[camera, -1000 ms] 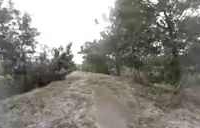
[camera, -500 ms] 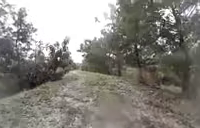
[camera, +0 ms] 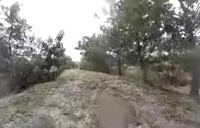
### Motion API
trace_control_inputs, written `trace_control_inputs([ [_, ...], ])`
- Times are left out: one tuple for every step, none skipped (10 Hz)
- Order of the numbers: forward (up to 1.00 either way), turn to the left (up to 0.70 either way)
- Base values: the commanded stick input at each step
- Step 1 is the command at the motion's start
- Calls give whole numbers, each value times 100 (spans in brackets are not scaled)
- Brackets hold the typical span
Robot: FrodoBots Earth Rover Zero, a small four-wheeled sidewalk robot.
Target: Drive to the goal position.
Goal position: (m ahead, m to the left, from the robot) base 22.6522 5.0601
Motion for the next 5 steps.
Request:
trace_control_inputs([
  [100,1],
  [100,0],
  [100,0],
  [100,0],
  [100,0],
])
